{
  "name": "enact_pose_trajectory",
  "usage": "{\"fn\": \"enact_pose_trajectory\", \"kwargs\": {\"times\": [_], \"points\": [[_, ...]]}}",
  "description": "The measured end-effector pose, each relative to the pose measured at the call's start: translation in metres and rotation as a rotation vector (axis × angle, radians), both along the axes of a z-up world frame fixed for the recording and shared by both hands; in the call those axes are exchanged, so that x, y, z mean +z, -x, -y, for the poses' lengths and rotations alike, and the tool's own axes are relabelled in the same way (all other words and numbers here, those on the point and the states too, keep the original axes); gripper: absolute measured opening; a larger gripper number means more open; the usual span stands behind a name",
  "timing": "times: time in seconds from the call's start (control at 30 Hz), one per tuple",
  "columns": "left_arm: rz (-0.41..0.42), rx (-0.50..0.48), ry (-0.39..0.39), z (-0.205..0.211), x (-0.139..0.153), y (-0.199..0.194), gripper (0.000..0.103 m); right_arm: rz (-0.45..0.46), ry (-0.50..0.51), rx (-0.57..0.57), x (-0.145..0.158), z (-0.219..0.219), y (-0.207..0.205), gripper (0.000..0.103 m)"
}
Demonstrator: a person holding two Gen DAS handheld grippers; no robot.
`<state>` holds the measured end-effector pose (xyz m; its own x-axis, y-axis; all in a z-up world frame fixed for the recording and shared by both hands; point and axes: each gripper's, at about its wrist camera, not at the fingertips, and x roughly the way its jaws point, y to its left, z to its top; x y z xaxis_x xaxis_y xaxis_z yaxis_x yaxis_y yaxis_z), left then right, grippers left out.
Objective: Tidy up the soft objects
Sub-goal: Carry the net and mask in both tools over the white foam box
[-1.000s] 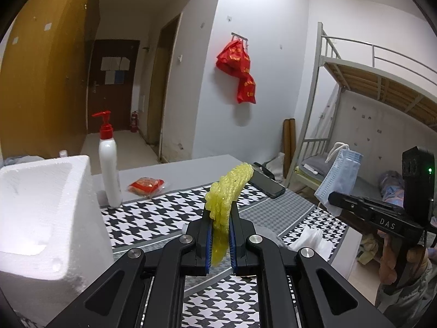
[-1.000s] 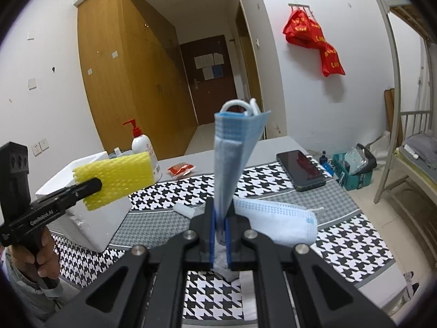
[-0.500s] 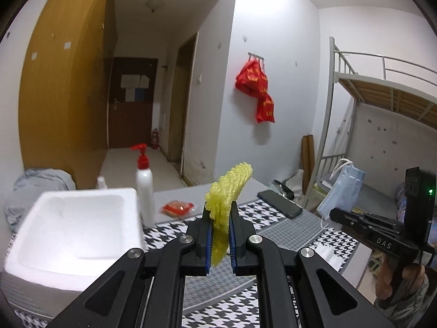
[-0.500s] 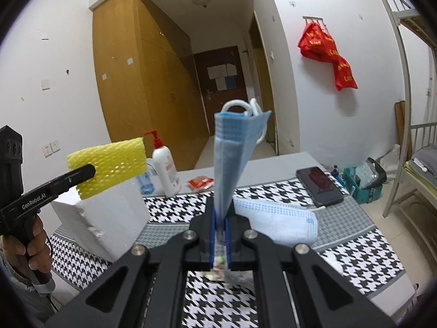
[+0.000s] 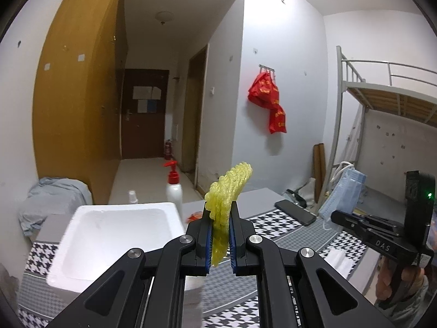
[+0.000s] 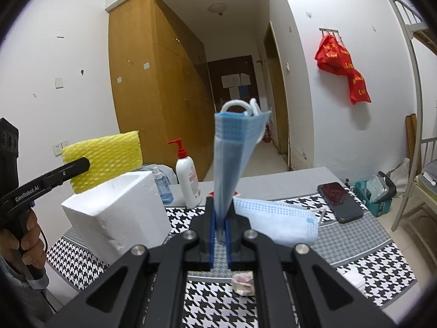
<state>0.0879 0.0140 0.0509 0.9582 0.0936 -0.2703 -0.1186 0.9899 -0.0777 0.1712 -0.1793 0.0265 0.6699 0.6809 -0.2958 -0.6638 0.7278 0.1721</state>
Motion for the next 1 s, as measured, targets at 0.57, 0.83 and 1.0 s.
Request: {"fn": "enact_pose_trajectory", "kwargs": {"times": [0.57, 0.83, 1.0], "points": [[0.035, 0.12, -0.013, -0.036, 0.01, 0.032, 0.011, 0.048, 0.015, 0.092, 0.017, -0.044, 0.015, 0.008], [0.033, 0.148, -0.023, -0.045, 0.01, 0.038, 0.011, 0.064, 0.0, 0.145, 0.024, -0.062, 0.019, 0.008], [0.031, 0.167, -0.028, -0.048, 0.011, 0.039, 0.011, 0.057, 0.012, 0.179, 0.025, -0.075, 0.02, 0.009]]}}
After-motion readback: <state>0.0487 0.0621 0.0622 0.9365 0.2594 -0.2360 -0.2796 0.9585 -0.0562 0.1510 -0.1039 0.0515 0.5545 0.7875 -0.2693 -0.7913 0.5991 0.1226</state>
